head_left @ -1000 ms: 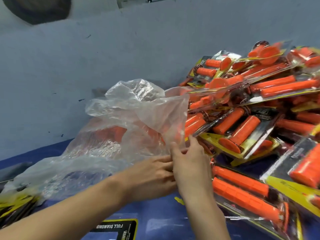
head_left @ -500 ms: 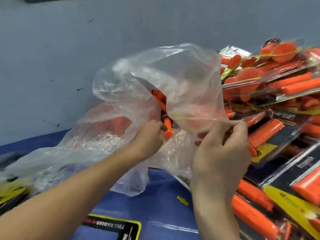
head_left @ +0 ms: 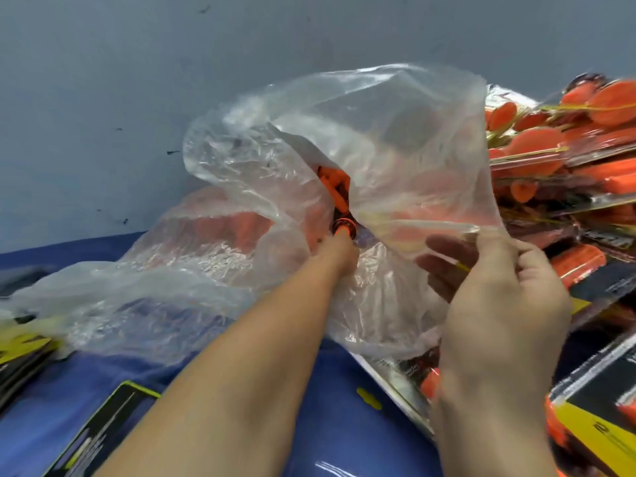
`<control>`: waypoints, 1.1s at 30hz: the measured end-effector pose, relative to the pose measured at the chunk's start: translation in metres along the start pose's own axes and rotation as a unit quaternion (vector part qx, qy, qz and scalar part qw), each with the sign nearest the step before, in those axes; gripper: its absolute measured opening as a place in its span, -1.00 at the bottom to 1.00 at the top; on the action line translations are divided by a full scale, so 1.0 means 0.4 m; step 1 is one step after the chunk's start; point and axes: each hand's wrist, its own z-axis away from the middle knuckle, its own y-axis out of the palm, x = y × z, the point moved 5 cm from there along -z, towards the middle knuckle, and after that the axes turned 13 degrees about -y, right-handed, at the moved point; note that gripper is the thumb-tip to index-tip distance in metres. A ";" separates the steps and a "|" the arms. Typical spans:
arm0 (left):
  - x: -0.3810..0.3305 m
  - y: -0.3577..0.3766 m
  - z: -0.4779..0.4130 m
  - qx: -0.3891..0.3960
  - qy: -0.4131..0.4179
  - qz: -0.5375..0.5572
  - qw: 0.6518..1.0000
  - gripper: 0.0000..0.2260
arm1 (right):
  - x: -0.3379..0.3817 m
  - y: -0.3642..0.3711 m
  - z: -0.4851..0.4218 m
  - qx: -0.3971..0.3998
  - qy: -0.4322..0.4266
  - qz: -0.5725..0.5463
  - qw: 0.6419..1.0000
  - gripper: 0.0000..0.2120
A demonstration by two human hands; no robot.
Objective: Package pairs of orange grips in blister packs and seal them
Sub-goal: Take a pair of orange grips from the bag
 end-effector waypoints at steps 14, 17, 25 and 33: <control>0.227 -0.386 0.440 -0.200 0.168 0.098 0.960 -0.91 | -0.028 0.073 0.072 0.147 0.089 0.059 0.983 -0.75; 0.296 -0.483 0.586 -0.280 0.196 0.137 0.930 -0.91 | 0.050 0.081 0.117 0.212 -0.021 0.109 0.971 -0.56; 0.388 -0.485 0.954 -0.336 0.357 0.040 0.871 -0.68 | 0.239 0.101 0.341 0.391 -0.279 0.134 0.867 -0.70; 0.613 -0.295 0.912 -0.115 0.119 0.439 0.883 -0.76 | 0.161 0.033 0.484 0.391 0.068 -0.131 0.908 -0.74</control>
